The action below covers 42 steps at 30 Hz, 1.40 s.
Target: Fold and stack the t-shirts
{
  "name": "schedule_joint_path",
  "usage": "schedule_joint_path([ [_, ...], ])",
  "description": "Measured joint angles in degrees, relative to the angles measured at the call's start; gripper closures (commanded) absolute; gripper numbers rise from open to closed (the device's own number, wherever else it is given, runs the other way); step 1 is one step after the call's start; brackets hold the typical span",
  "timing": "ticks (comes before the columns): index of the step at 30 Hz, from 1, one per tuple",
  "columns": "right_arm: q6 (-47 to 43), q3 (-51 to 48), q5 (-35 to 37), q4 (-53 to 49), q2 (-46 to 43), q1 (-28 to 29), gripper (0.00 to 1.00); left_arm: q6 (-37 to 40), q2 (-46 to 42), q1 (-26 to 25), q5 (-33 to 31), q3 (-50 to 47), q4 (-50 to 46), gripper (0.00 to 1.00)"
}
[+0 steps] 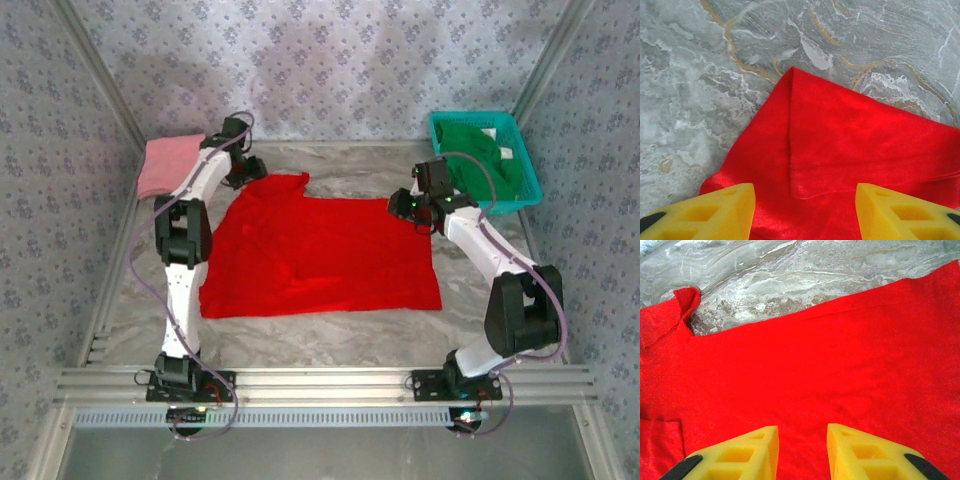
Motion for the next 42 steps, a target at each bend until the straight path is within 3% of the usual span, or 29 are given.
schedule_joint_path([
  [6, 0.1, 0.0, -1.7, 1.1, 1.2, 0.0, 0.67, 0.2, 4.9, -0.8, 0.4, 7.1, -1.8, 0.45],
  [15, 1.1, 0.0, -2.4, 1.9, 2.0, 0.1, 0.67, 0.2, 8.0, -1.5, 0.1, 8.3, -4.2, 0.44],
  [20, 1.2, 0.0, -2.4, 1.9, 2.2, 0.1, 0.68, -0.4, 8.0, -1.6, -0.1, 8.3, -4.1, 0.62],
  [23, 1.2, 0.0, -2.4, 1.9, 2.2, 0.2, 0.68, -0.3, 8.0, -1.7, -0.1, 8.3, -3.8, 0.68],
  [27, 1.2, 0.0, -2.4, 1.9, 2.2, 0.2, 0.68, -0.6, 8.8, -1.7, -0.1, 9.0, -3.8, 0.86],
  [29, 1.2, 0.0, -2.3, 1.9, 2.2, 0.2, 0.68, -0.7, 9.3, -1.7, 0.0, 9.4, -3.7, 1.00],
  [36, 1.1, 0.9, -2.3, 1.2, 3.3, -0.1, 0.67, -0.2, 9.7, -1.7, 0.0, 10.8, -4.0, 1.00],
  [42, 0.9, 10.0, -1.3, -0.5, 11.5, -1.6, 0.67, -0.2, 8.6, -1.4, 0.3, 10.3, -3.9, 1.00],
])
